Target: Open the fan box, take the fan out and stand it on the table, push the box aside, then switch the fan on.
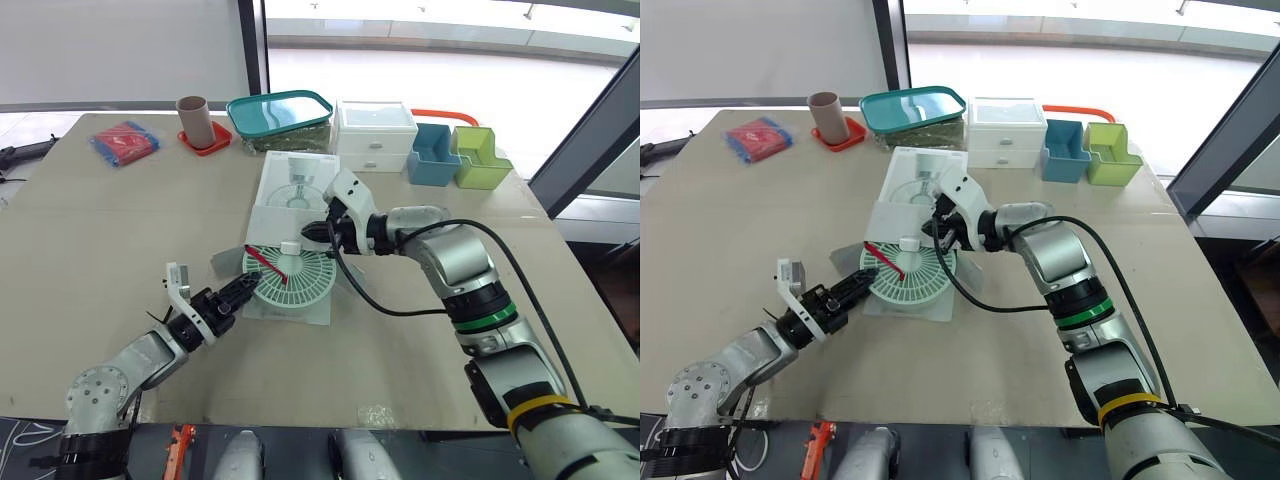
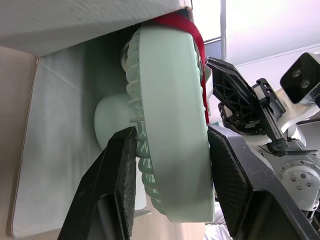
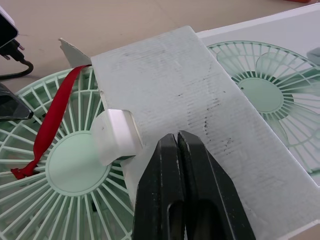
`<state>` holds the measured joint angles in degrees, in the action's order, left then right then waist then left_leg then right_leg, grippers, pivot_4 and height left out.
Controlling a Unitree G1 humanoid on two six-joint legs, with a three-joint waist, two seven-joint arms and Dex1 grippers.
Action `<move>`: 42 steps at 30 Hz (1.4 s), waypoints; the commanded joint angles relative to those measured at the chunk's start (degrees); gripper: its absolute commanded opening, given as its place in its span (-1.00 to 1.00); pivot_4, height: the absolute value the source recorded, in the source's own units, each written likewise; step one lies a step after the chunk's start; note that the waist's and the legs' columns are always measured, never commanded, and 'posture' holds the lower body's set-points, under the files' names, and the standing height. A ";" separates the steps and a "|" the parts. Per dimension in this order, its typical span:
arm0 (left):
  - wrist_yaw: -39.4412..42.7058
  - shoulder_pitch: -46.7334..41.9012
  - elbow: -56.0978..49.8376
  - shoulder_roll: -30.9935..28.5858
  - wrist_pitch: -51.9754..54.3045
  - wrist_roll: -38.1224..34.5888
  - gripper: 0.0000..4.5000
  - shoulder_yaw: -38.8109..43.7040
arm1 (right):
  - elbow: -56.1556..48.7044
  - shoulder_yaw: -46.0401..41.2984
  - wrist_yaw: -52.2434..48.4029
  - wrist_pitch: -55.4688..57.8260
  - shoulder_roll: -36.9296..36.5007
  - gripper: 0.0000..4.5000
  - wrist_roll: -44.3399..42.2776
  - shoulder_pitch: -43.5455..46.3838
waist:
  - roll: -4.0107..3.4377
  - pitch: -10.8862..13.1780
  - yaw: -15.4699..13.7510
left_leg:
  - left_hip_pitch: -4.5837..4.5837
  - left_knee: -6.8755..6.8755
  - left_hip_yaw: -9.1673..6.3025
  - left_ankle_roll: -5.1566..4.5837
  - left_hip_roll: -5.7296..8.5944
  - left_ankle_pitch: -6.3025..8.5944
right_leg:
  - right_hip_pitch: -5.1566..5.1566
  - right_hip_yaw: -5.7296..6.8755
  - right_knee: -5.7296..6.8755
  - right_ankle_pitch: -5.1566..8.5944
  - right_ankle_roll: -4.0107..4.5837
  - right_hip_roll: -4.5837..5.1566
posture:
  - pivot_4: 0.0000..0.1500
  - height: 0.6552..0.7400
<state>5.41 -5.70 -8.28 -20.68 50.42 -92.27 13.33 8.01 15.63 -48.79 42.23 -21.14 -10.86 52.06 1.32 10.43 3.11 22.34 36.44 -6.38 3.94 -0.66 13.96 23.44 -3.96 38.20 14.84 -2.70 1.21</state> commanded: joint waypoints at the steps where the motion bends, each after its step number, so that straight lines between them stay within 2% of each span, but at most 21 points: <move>1: -2.22 4.55 -3.24 -0.50 1.38 -3.31 -0.27 1.38 | -1.18 -1.24 0.60 -0.42 0.19 -1.00 -0.10 0.82 | 0.00 0.00 0.00 | 0.00 0.00 0.00 0.00 0.00 0.00 | 0.00 0.00 0.00 0.00 0.00 0.00 | 1.00 1.00; 10: -6.41 15.28 -11.70 -2.00 0.10 -10.62 -0.27 3.07 | -0.67 -1.01 0.65 -0.99 0.39 -1.00 -0.09 0.83 | 0.00 0.00 -0.06 | -0.02 0.00 0.01 -0.01 -0.02 0.01 | -0.01 0.00 0.00 -0.01 0.01 0.01 | 1.00 1.00; 18: -6.72 23.15 -16.89 -4.22 -1.44 -15.18 -0.27 3.38 | 0.40 -0.65 0.17 -2.03 0.75 -1.00 0.07 1.43 | 0.00 0.00 -0.16 | -0.03 0.00 0.04 -0.01 -0.05 0.01 | 0.00 0.00 -0.02 -0.01 0.04 0.00 | 1.00 1.00; 28: -3.42 30.02 -19.42 -6.74 -2.60 -14.34 -0.27 2.31 | 1.10 -0.52 -0.18 -2.64 1.13 -1.00 0.27 2.04 | -0.01 0.00 -0.22 | -0.05 0.00 0.08 -0.01 -0.06 0.01 | -0.01 -0.02 -0.02 0.02 0.09 -0.01 | 1.00 1.00; 36: -1.27 28.40 -18.52 -7.69 -3.19 -10.47 -0.27 0.15 | 1.64 -0.49 -0.36 -3.07 1.28 -1.00 0.34 2.36 | -0.01 0.00 -0.27 | -0.05 0.00 0.08 -0.01 -0.05 0.01 | -0.01 -0.02 -0.02 0.03 0.10 -0.02 | 1.00 1.00; 38: -0.69 28.06 -18.79 -7.88 -3.43 -9.21 0.19 -0.04 | 1.73 -0.49 -0.41 -3.21 1.27 -1.00 0.37 2.37 | -0.01 0.00 -0.28 | -0.05 0.00 0.08 -0.01 -0.05 0.01 | -0.02 -0.02 -0.02 0.03 0.10 -0.02 | 1.00 1.00; 41: -0.20 27.74 -18.63 -8.27 -3.50 -7.52 0.63 0.02 | 2.06 -0.58 -0.49 -3.43 1.34 -1.00 0.37 2.50 | -0.02 0.01 -0.27 | -0.05 0.00 0.08 -0.01 -0.06 0.01 | 0.00 -0.02 -0.02 0.02 0.10 -0.04 | 1.00 1.00; 42: 0.36 27.91 -18.44 -8.73 -3.34 -6.89 0.87 0.56 | 2.20 -0.64 -0.49 -3.54 1.42 -1.00 0.35 2.54 | -0.02 0.01 -0.27 | -0.05 0.00 0.08 -0.01 -0.07 0.01 | 0.00 -0.02 -0.02 0.03 0.10 -0.04 | 1.00 1.00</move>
<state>4.77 21.81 -27.03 -28.30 47.32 -100.13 13.29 10.66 15.63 -48.90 39.76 -19.89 -10.67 52.64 1.30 10.44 2.84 22.30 36.44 -6.31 3.92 -0.73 13.97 23.45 -3.98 38.17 14.87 -2.60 1.17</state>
